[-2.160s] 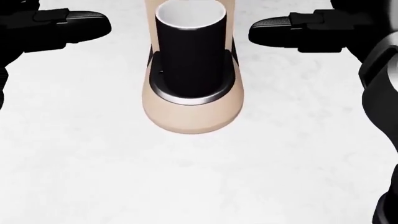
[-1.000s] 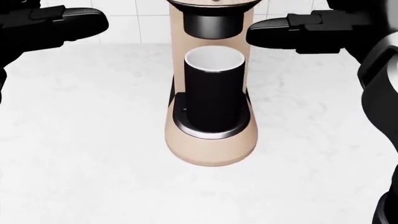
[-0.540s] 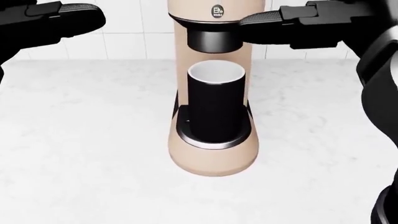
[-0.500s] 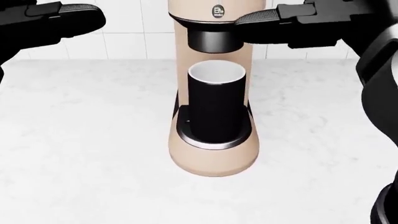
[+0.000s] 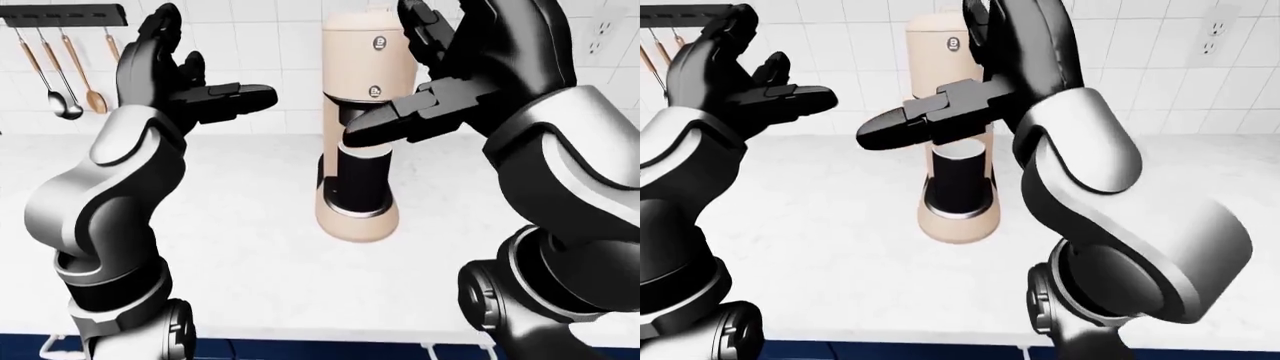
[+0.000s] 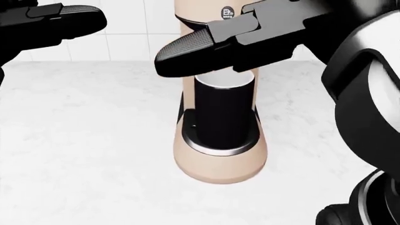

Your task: Press the button on the coffee machine to serve coffee.

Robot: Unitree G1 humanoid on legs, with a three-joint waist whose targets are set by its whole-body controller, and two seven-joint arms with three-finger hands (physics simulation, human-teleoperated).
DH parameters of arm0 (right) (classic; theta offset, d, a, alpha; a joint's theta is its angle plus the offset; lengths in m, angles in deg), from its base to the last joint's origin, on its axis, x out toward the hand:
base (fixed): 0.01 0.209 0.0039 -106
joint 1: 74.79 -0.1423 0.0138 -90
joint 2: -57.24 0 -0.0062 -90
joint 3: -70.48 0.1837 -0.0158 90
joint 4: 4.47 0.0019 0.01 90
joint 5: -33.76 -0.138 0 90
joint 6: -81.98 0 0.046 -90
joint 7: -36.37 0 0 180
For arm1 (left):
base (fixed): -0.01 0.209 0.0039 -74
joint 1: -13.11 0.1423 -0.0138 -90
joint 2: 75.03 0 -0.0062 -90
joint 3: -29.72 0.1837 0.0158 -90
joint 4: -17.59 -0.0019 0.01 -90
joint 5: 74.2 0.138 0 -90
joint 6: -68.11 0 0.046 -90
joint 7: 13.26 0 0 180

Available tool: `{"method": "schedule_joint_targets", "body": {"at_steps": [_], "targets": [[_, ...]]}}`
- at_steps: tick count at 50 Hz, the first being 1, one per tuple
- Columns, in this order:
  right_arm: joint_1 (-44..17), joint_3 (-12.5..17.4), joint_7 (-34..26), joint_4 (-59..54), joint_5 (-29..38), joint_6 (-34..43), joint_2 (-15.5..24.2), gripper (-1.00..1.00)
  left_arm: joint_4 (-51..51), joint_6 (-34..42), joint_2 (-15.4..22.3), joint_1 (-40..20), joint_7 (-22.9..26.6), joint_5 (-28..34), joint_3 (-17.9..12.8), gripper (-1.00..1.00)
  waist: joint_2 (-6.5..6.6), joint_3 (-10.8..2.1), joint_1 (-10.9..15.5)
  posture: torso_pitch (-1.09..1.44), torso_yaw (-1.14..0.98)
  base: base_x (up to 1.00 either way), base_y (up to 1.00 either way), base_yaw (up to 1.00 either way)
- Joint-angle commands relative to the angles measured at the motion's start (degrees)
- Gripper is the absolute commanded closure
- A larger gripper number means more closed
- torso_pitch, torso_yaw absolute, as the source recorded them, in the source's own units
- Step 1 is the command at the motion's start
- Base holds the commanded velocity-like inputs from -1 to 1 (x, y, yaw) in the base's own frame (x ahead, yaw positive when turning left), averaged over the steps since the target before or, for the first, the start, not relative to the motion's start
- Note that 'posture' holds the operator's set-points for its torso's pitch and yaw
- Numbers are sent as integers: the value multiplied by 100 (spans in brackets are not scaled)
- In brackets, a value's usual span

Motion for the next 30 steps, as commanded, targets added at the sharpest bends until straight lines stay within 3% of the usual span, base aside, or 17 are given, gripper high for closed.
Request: {"method": "schedule_joint_targets", "body": {"at_steps": [1,5,12,16,25,30], "targets": [[-171,74,38,18,35,-118,39,-100,119,-130,53,-193,18,-34,-50,-100,24,-89,-2,-43,0,0,0,0],[-82,18,23,18,41,-185,26,-100,136,-119,53,-192,-3,-92,-67,-100,26,-170,-1,-47,0,0,0,0],[-83,306,-110,126,-656,211,-115,-100,88,-204,64,-199,-34,-63,-34,-100,30,-323,-1,-51,0,0,0,0],[205,120,-244,101,-841,51,6,-100,103,-211,74,-198,-35,-61,-42,-100,24,-356,-3,-51,0,0,0,0],[250,100,-222,50,-922,-35,97,-100,101,-214,66,-199,-40,-101,-49,-100,19,-370,8,-52,0,0,0,0],[297,30,-198,27,-901,-144,126,-100,128,-182,61,-200,-53,-195,-62,-100,10,-452,17,-57,0,0,0,0]]}}
